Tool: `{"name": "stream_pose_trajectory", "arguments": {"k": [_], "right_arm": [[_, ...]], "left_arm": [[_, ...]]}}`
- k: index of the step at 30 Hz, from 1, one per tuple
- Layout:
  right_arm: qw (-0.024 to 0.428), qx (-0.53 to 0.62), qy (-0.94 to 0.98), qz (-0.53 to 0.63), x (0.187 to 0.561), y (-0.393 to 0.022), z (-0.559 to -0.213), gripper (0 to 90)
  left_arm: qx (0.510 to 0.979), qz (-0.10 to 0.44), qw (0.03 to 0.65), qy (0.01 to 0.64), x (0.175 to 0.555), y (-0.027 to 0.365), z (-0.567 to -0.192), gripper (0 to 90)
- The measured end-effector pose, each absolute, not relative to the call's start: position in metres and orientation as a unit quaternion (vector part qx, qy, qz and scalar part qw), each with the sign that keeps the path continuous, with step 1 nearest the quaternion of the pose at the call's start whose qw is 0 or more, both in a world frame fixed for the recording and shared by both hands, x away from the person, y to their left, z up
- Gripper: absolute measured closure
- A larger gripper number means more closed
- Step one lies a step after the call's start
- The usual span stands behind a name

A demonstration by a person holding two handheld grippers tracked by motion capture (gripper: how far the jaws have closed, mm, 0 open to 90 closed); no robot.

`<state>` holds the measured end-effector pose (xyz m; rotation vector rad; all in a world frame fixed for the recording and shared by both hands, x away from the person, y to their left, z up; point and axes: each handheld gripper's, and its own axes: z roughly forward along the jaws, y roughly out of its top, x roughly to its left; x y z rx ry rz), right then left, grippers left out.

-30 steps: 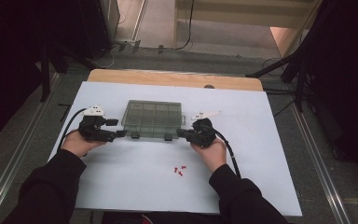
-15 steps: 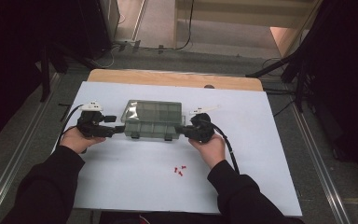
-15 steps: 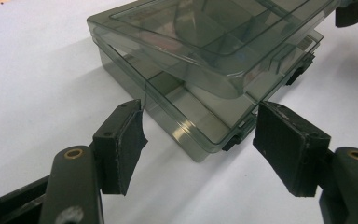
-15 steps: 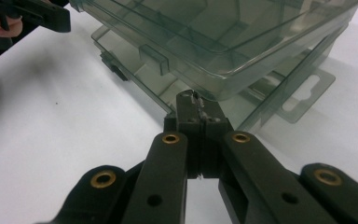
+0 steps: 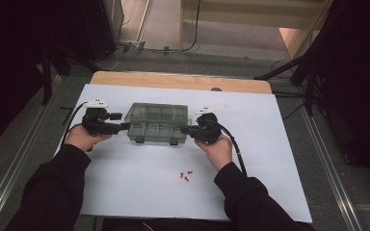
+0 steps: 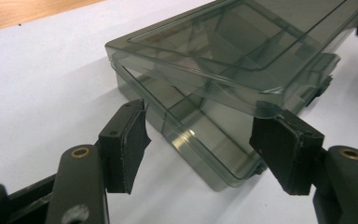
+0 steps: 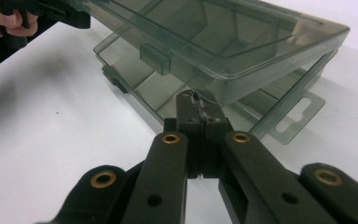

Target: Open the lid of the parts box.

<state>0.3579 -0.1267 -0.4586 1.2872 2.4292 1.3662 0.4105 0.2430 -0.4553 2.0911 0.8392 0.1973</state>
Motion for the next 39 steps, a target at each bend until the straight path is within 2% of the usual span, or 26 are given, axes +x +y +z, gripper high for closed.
{"name": "stream_pose_trajectory", "arguments": {"k": [8,10,27,29,37,39], "right_arm": [[0.042,0.418,0.788,0.451,0.362,-0.126,-0.452,90.0],[0.042,0.417,0.788,0.451,0.363,-0.125,-0.451,90.0],[0.05,0.421,0.778,0.463,0.374,-0.128,-0.439,90.0],[0.052,0.419,0.779,0.464,0.376,-0.128,-0.439,90.0],[0.053,0.422,0.775,0.467,0.38,-0.127,-0.435,88.9],[0.049,0.423,0.776,0.466,0.382,-0.127,-0.433,88.7]], "left_arm": [[0.835,0.09,0.429,0.332,0.417,0.239,-0.455,35.3],[0.833,0.092,0.435,0.329,0.419,0.239,-0.454,40.5],[0.833,0.097,0.435,0.327,0.432,0.235,-0.452,40.7],[0.83,0.101,0.441,0.327,0.434,0.235,-0.451,44.7],[0.829,0.098,0.441,0.33,0.442,0.237,-0.451,47.0],[0.827,0.099,0.446,0.328,0.444,0.236,-0.45,49.8]]}}
